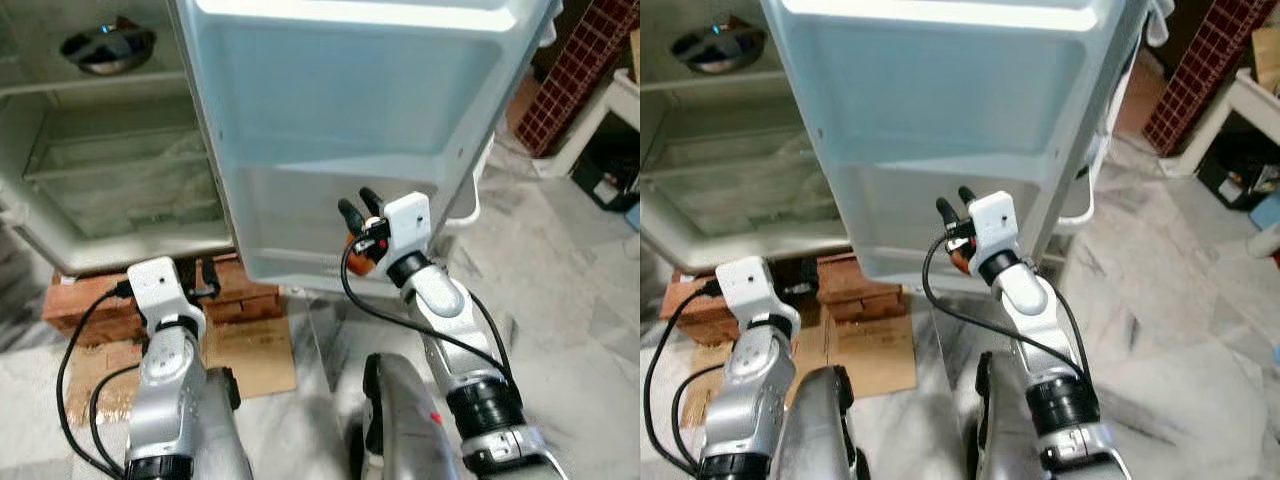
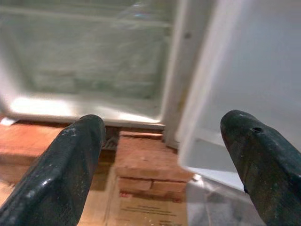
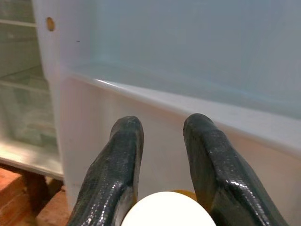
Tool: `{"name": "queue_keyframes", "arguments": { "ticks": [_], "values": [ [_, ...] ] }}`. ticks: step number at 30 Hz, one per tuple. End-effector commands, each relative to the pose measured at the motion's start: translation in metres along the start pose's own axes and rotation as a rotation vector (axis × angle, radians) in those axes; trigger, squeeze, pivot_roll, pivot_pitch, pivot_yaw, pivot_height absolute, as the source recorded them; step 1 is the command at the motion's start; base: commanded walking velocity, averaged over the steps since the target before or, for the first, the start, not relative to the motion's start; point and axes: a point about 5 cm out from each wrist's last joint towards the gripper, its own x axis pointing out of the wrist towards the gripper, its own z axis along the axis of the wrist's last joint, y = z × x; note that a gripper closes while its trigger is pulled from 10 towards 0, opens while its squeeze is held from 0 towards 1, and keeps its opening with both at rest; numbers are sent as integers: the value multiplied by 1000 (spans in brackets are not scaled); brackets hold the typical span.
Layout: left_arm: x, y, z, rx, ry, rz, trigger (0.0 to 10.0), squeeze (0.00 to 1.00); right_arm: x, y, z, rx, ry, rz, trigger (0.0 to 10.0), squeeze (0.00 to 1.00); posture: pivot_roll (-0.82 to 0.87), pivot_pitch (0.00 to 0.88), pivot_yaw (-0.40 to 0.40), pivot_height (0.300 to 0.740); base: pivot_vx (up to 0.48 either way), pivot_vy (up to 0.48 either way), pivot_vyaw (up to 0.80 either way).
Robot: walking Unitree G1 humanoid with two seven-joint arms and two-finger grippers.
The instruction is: Restocking fridge
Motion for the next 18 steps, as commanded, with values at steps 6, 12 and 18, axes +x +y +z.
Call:
{"name": "queue_keyframes", "arguments": {
  "ticks": [6,12,18],
  "values": [
    [-18,18,-1,41,33,14,10000,0,18,13,15,-55,-85,71,10000,0,120,223,12,555,0,0,0],
    [-40,28,9,98,13,5,10000,0,29,13,21,-107,-128,50,10000,0,175,285,23,555,0,0,0],
    [-51,27,21,90,-3,-26,10000,0,36,11,22,-265,-159,42,10000,0,199,329,36,555,0,0,0]
  ]
}}
